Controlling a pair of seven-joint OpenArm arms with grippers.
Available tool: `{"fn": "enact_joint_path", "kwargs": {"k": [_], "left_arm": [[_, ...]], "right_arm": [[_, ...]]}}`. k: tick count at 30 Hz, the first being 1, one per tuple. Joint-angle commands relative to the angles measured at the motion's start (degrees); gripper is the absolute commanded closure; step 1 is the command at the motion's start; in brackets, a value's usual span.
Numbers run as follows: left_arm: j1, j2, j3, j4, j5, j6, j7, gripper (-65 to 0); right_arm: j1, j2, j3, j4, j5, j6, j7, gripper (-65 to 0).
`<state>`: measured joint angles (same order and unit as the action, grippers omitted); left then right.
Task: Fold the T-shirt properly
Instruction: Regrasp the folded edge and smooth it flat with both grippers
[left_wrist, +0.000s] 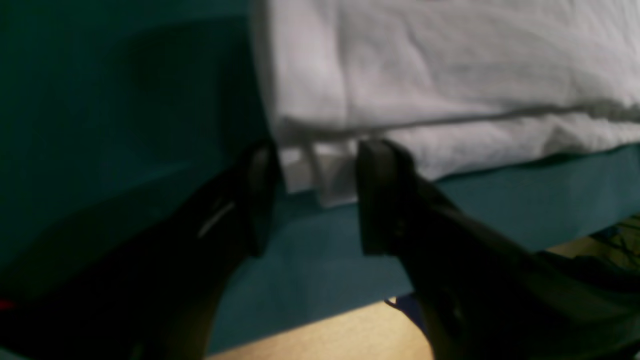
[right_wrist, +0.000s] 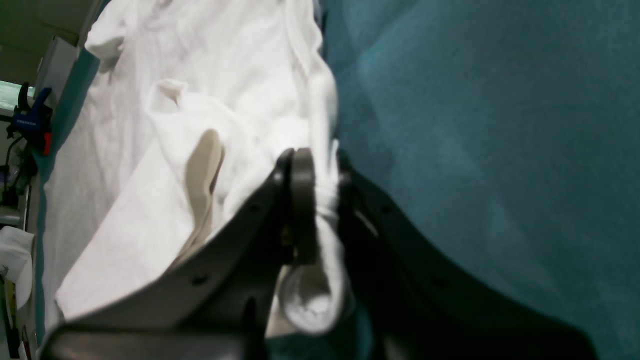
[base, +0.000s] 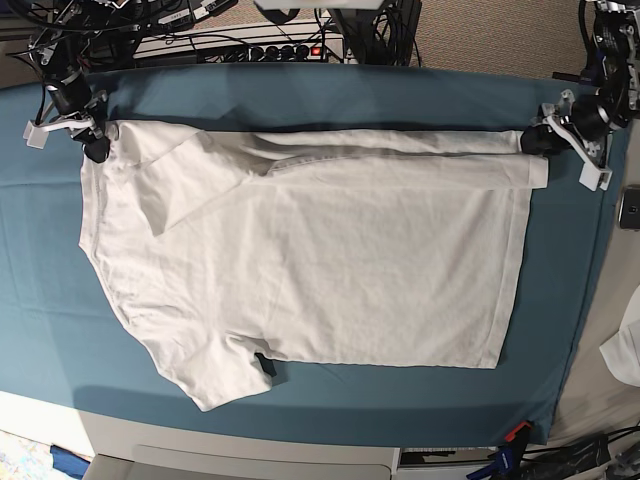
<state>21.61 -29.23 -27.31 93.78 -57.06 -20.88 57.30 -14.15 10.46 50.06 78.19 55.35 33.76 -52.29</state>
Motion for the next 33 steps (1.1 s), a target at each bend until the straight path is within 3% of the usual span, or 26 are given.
{"fn": "enact_joint_path", "kwargs": {"k": [1,7,9,12,20,28,33], "left_arm": [[-0.15,-1.01,-0.02,0.72,-0.11,-0.22,0.13,-27.8],[-0.22,-0.94,0.02,0.72,-0.20,-0.22,0.13,-25.8],[-0.22,-0.96,0.02,0.72,-0.17,-0.15,-0.04,-17.7],[-0.22,-0.94,0.02,0.72,-0.15,0.26,-0.28,0.0],[0.28,-1.14,-1.38,0.90,-0.31,-1.22,1.14,0.0],[2.38,-1.29,-8.35,1.22,-2.91,-1.53,1.70,0.0],[3.85,-1.27,-8.61,1.22,-3.72,-1.75,2.32,0.0]], "right_arm": [[-0.11,0.81,0.00,0.50,-0.31,0.37,-0.20,0.0],[-0.13,0.81,0.00,0.50,-0.31,0.37,-0.17,0.0],[-0.13,0.81,0.00,0.50,-0.11,0.37,-0.20,0.0],[-0.15,0.83,0.00,0.50,0.79,0.37,-0.31,0.0],[-1.51,1.07,0.02,0.63,0.79,0.39,-1.29,0.0],[-5.09,4.57,0.31,2.12,0.70,0.52,-1.27,0.0],[-6.93,4.76,1.05,2.12,0.81,0.50,-1.49,0.0]]}}
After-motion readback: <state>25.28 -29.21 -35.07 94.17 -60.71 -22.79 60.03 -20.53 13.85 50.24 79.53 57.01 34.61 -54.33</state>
